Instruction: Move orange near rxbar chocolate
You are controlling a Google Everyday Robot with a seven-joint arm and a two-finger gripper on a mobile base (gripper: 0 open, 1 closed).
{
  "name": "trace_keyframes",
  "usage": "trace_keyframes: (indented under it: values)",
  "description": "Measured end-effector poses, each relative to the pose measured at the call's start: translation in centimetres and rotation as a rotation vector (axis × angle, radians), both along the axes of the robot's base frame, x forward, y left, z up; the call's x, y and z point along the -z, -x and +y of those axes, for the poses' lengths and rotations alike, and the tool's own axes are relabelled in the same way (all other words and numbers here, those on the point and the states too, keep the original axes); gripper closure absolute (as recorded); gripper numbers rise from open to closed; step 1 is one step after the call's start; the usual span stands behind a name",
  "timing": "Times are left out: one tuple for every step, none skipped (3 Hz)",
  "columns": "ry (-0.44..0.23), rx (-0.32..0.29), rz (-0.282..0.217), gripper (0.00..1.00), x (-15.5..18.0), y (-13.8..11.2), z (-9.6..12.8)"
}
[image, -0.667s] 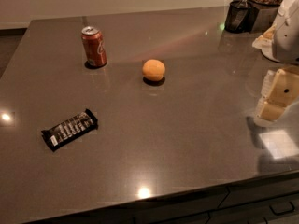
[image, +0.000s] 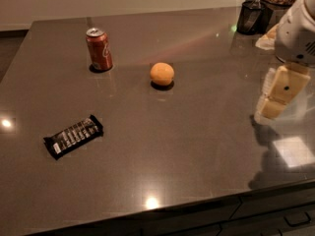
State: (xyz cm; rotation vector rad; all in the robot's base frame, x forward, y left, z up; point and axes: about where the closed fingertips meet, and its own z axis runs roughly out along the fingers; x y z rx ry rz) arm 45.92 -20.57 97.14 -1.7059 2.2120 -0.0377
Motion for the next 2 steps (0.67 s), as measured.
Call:
trace_keyframes:
  values:
    - [-0.065,0.0,0.01,0.0,1.2,-3.2,2.0]
    - [-0.127,0.003,0.009,0.0,2.5,-6.6,4.9]
